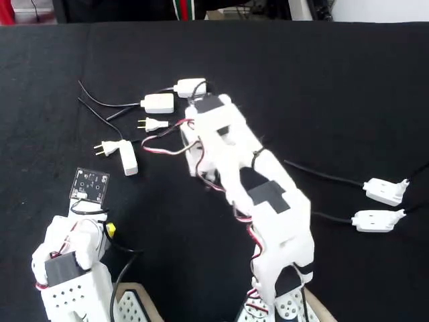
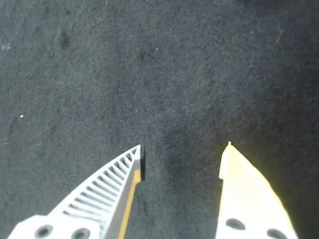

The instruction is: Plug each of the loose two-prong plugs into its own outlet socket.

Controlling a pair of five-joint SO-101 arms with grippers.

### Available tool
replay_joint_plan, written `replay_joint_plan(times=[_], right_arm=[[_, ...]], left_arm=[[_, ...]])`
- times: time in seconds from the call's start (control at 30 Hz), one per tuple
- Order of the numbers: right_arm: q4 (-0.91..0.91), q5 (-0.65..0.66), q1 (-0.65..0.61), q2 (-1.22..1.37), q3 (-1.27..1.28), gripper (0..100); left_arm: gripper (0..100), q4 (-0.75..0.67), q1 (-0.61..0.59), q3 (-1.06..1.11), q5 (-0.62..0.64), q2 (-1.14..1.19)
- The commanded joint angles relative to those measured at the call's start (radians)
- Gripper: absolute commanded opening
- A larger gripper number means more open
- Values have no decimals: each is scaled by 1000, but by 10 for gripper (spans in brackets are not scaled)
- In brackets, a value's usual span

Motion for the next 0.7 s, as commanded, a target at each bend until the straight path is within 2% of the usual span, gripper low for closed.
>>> replay_joint_plan(times=[0.0,0.13,0.3,0.67], right_arm=[[95,227,14,-4,-65,12],[138,437,40,-2,-59,12],[163,543,89,5,-56,12],[195,594,106,122,-61,12]], left_arm=[[253,3,-2,-10,-9,-2],[253,0,-1,-10,-11,-2],[253,-5,-1,-10,-8,-2],[253,-26,1,-1,37,-2]])
